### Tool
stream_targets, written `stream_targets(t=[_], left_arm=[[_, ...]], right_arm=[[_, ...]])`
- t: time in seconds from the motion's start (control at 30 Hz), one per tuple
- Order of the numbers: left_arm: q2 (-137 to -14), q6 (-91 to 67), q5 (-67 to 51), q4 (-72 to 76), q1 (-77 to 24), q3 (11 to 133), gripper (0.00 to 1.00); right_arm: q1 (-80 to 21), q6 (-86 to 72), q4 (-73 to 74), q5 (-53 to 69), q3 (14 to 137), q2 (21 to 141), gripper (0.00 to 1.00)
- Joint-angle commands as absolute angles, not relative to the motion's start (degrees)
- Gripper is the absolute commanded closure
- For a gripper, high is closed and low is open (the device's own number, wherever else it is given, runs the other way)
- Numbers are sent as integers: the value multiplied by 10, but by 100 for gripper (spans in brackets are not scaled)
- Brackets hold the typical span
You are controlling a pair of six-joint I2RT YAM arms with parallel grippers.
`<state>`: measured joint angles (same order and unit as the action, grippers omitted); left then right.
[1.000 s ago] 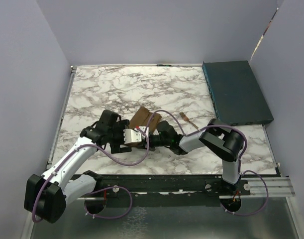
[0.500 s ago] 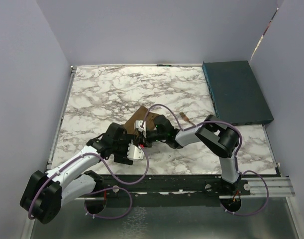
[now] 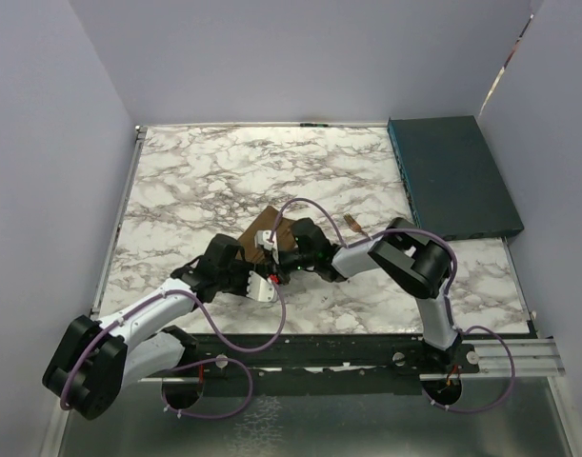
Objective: Fold the napkin into a case and place the utensils inside
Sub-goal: Insert the napkin into the napkin holder.
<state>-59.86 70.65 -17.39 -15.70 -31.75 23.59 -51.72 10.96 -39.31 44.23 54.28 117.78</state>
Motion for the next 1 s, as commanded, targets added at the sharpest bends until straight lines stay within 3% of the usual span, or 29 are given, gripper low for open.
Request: stream_targets(t=[0.0, 0.07, 0.17, 0.43, 0.5, 0.6, 0.97], left_arm=[[-604, 722, -175, -142, -319, 222, 64], [-603, 726, -172, -139, -319, 217, 74], [-602, 723, -168, -136, -319, 212, 78], [-599, 693, -153, -123, -318, 205, 87], [-598, 683, -152, -120, -318, 203, 91], [-598, 666, -151, -116, -317, 202, 100], [-599, 578, -163, -101, -282, 216, 100]], right_arm=[[-511, 88, -397, 479, 554, 1189, 99], [-507, 84, -403, 484, 552, 1186, 99], [-501, 75, -410, 496, 549, 1183, 96], [-489, 64, -489, 489, 496, 1150, 55], [-484, 79, -503, 480, 475, 1136, 50], [-482, 106, -518, 455, 442, 1115, 48], [-480, 181, -593, 415, 392, 1129, 47]])
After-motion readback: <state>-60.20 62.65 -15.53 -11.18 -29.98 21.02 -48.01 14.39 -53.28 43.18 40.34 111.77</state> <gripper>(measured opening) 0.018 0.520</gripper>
